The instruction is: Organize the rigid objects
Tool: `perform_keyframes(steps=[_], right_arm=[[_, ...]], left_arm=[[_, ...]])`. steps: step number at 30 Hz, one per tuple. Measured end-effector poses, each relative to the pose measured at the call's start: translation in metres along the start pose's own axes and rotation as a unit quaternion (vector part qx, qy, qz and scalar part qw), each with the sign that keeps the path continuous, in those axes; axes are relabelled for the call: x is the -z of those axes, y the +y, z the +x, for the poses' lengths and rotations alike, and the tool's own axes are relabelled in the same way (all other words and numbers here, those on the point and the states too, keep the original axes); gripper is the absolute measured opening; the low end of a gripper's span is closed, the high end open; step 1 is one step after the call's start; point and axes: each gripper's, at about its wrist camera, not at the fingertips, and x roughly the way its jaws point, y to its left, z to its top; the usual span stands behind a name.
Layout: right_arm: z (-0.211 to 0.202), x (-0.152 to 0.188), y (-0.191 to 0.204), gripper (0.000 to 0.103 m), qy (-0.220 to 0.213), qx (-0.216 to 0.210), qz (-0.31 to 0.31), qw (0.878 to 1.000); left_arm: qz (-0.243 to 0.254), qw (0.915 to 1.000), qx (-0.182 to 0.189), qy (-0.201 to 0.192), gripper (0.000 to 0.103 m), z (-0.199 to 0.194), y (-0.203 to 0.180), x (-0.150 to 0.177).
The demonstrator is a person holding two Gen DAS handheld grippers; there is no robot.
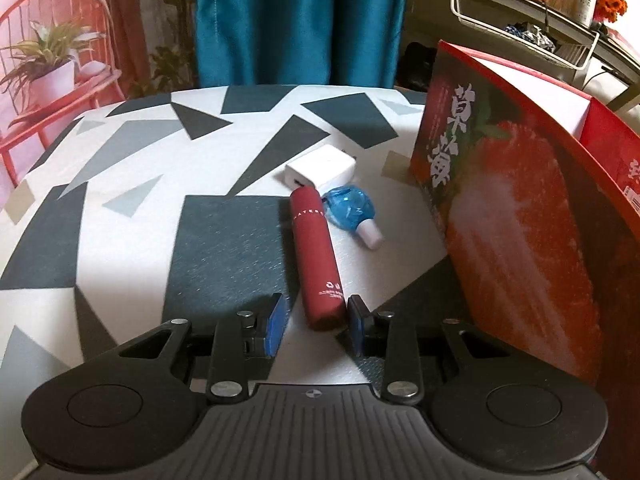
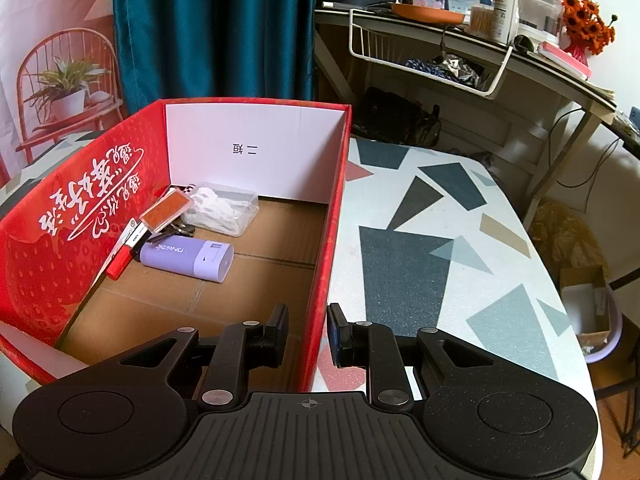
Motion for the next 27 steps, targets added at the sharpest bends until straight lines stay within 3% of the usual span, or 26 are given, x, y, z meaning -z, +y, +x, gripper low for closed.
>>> perform_keyframes(steps=[9, 13, 14, 15, 17, 27], right_arm=[[0.000, 0.000, 0.000, 0.021, 0.000, -0.001, 0.000, 1.000], [0.000, 0.000, 0.000, 0.021, 0.000, -0.001, -0.001, 1.000], [0.000, 0.000, 0.000, 0.021, 0.000, -0.001, -0.001, 1.000], [0.000, 0.000, 0.000, 0.021, 0.000, -0.001, -0.001, 1.000], [0.000, 0.000, 0.000, 0.021, 0.000, -0.001, -0.001, 1.000], [0.000, 0.000, 0.000, 0.022, -0.002, -0.002, 0.001, 1.000]], left_arm=[[-0.005, 0.9999, -0.013, -0.002, 0.036, 0.004, 0.007, -0.006], [0.016, 0.9998, -0.006, 0.004, 0.036, 0.011, 0.002, -0.012], [0.025, 0.9996, -0.009, 0.009, 0.035, 0.013, 0.000, -0.013], [0.038, 0.9991, -0.017, 0.007, 0.026, 0.013, -0.003, -0.014], [0.041, 0.9989, -0.023, 0.006, 0.024, 0.012, -0.003, -0.013], [-0.058, 0.9953, -0.077, 0.012, 0.024, -0.008, 0.023, 0.003]])
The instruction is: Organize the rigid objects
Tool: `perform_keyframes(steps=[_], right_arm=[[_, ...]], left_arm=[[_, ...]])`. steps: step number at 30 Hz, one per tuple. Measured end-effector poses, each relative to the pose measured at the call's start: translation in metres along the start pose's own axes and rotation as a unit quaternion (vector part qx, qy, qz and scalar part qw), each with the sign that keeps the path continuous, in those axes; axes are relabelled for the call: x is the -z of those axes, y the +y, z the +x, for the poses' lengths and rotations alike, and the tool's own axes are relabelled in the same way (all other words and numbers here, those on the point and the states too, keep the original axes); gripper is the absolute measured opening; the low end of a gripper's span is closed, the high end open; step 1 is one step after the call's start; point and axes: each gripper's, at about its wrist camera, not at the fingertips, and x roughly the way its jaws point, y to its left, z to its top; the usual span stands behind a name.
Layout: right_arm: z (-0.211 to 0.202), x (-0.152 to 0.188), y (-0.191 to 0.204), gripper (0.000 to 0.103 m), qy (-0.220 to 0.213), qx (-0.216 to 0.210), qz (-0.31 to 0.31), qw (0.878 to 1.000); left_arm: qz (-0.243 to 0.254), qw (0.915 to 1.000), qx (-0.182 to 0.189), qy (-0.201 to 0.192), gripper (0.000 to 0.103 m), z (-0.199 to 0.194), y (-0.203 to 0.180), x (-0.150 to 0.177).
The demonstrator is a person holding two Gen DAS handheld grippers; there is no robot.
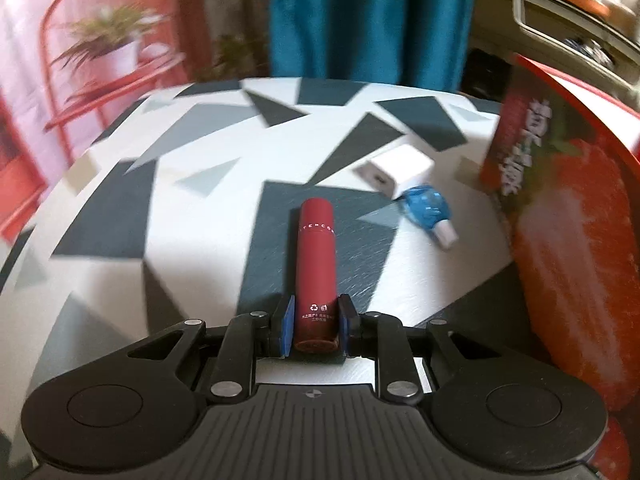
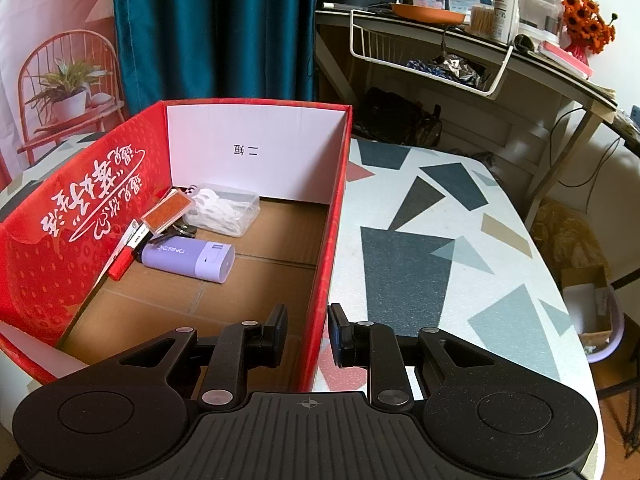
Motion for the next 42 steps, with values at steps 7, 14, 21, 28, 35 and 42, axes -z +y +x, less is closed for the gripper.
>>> perform_keyframes(steps=[7, 14, 21, 28, 35, 42], right_arm=[[0.000, 0.000, -0.001, 0.022, -0.001, -0.001, 0.001, 1.000], [0.000, 0.001, 0.000, 0.022, 0.000, -0.001, -0.006, 1.000], [-0.001, 0.001, -0.001, 0.024, -0.001, -0.004, -0.005, 1.000], [0.000, 0.000, -0.001, 0.024, 0.000, -0.004, -0.007, 1.000], [0.001, 0.000, 0.001, 0.024, 0.004, 0.002, -0.013, 1.000], [0.002, -0.001, 0.002, 0.024, 0.012, 0.008, -0.018, 1.000]], left_arm=[[-0.018, 0.9996, 0.021, 0.009, 0.024, 0.005, -0.010, -0.011], [-0.004, 0.9994, 0.033, 0.005, 0.024, 0.022, -0.033, -0.027], [0.007, 0.9944, 0.105, -0.011, 0.043, 0.019, -0.044, -0.025], [0.038, 0.9859, 0.160, -0.033, 0.056, 0.011, -0.050, -0.023], [0.175, 0.9678, 0.161, -0.081, 0.091, 0.003, -0.045, -0.028], [0.345, 0.9191, 0.156, -0.110, 0.097, 0.004, -0.041, -0.030]])
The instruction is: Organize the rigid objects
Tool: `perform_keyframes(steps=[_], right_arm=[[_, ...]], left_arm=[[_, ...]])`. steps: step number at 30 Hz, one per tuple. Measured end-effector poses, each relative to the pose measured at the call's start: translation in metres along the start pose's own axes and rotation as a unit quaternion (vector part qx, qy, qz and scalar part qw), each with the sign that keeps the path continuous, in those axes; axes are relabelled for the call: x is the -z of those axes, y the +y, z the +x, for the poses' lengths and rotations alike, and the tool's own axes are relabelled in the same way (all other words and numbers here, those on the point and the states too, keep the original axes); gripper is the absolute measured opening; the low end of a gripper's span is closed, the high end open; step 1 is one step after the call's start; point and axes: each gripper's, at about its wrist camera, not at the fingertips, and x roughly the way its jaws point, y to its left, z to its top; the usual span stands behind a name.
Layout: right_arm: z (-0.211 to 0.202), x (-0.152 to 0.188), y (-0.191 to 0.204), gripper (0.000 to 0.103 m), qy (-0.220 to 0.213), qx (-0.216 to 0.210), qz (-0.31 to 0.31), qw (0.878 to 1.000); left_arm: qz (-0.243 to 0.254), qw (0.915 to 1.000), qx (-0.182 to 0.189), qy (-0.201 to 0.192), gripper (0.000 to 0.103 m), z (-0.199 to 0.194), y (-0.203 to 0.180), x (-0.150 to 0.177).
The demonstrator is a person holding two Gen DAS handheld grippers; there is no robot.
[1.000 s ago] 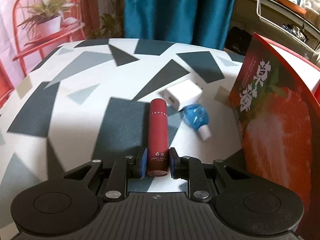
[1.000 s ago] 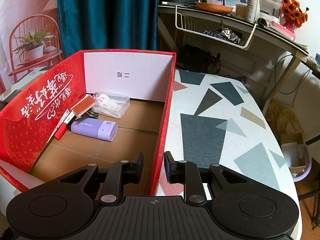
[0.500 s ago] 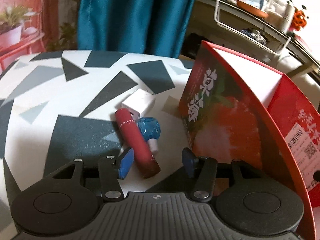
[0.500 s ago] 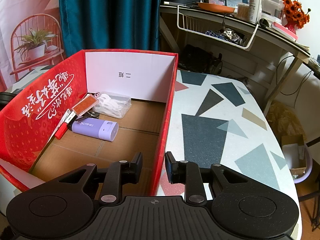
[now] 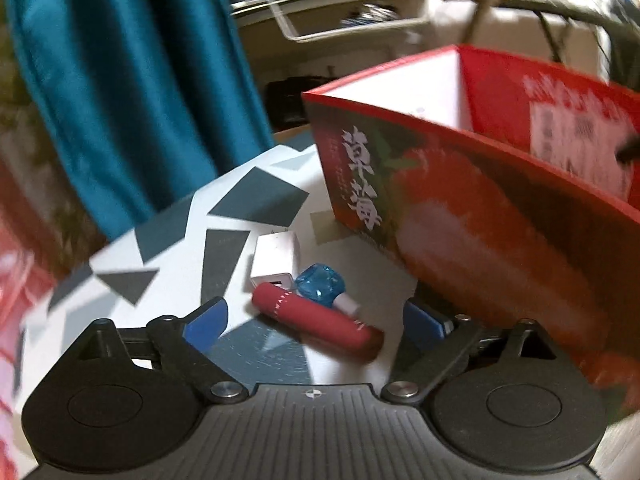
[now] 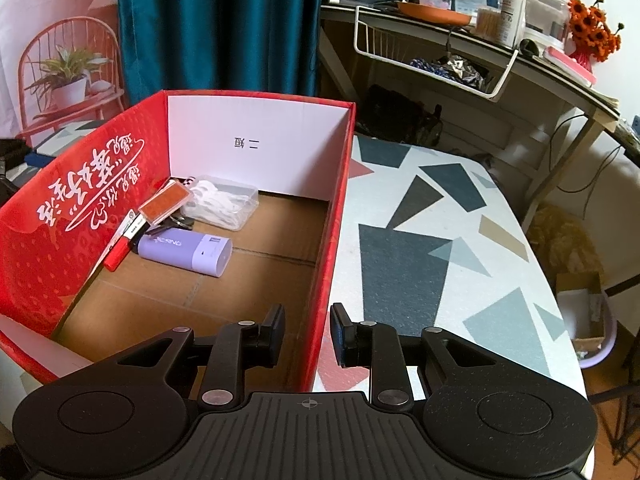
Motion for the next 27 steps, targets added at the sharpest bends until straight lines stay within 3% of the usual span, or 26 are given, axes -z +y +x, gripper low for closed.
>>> perform_keyframes(steps=[7, 12, 27], right_arm=[[0.002, -0.002, 0.000, 0.024, 0.012, 0.005, -0.002, 1.000], [0.003, -0.003, 0.001, 0.024, 0.018, 0.007, -0.009, 1.000], [0.005, -0.005, 0.004, 0.024, 0.031, 0.012, -0.021, 0.999]], left_arm=[[0.030, 0.9991, 0.027, 0.013, 0.098, 0.019, 0.016, 0.004], [0.041, 0.9978, 0.052, -0.001, 0.099, 0.028, 0.020, 0.002], [0.002, 0.9964, 0.084, 0.002, 0.101, 0.064, 0.037, 0.008]])
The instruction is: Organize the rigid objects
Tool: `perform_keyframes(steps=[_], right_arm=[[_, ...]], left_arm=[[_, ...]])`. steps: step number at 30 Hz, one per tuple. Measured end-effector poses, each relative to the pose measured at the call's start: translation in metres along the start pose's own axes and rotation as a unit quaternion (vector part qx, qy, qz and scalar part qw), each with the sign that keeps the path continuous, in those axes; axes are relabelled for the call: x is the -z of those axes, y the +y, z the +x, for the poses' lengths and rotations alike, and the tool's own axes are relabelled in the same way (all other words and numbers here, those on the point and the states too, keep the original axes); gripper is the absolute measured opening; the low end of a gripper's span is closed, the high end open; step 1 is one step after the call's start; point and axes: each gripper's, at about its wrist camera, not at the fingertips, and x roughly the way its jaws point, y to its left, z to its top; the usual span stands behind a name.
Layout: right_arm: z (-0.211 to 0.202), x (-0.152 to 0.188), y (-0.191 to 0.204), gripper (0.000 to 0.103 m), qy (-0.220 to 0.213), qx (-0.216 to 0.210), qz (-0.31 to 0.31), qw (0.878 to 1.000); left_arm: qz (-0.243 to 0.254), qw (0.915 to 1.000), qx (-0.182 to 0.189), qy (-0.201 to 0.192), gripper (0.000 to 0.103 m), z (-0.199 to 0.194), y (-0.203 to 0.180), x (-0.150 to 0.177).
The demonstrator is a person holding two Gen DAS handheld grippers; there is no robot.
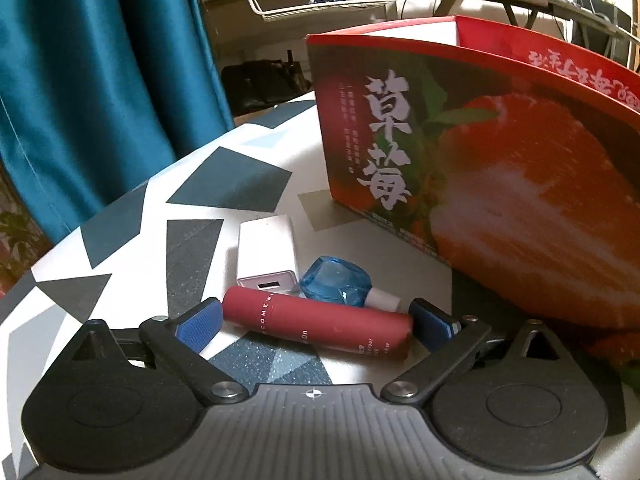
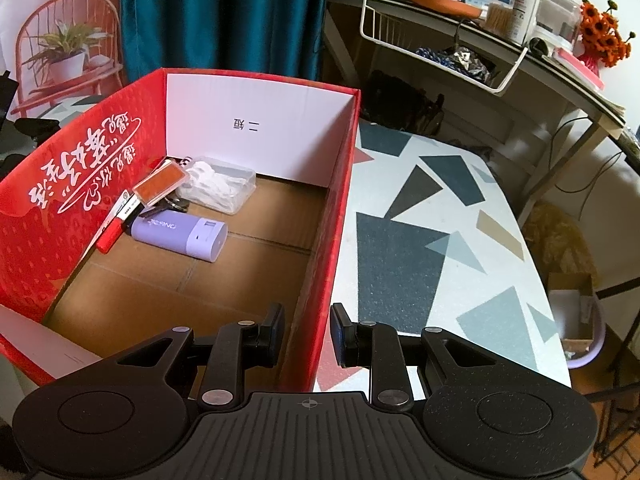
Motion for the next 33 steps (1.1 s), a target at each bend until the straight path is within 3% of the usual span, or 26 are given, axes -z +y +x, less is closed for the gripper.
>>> perform_keyframes(steps=[13, 17, 22, 24, 26, 33], right_arm=[[0.002, -0.002, 0.000, 0.024, 0.008, 0.003, -0.002, 1.000], [0.002, -0.002, 0.001, 0.024, 0.006, 0.002, -0.004, 1.000], [0.001, -0.001, 0.000, 0.024, 0.003, 0.000, -0.003, 1.000], [0.001, -0.001, 0.000, 0.024, 0.002, 0.001, -0.003, 1.000], [0.000, 0.000, 0.000, 0.024, 0.000, 0.002, -0.003, 1.000], [-0.001, 0.001, -0.002, 0.024, -0.009, -0.007, 0.002, 1.000]], left_arm=[[-0.024, 0.9994, 0.025, -0.005, 0.102, 0.014, 0.010, -0.004], [-0.053, 0.9979, 0.037, -0.002, 0.086, 0.009, 0.011, -0.001], [-0.072, 0.9972, 0.020, 0.005, 0.068, -0.004, 0.000, 0.003], [-0.083, 0.9964, 0.012, 0.009, 0.052, -0.010, -0.004, 0.004], [-0.089, 0.9959, 0.005, 0.014, 0.043, -0.017, -0.009, 0.007], [-0.113, 0.9926, -0.030, 0.032, 0.030, -0.040, -0.023, 0.019]])
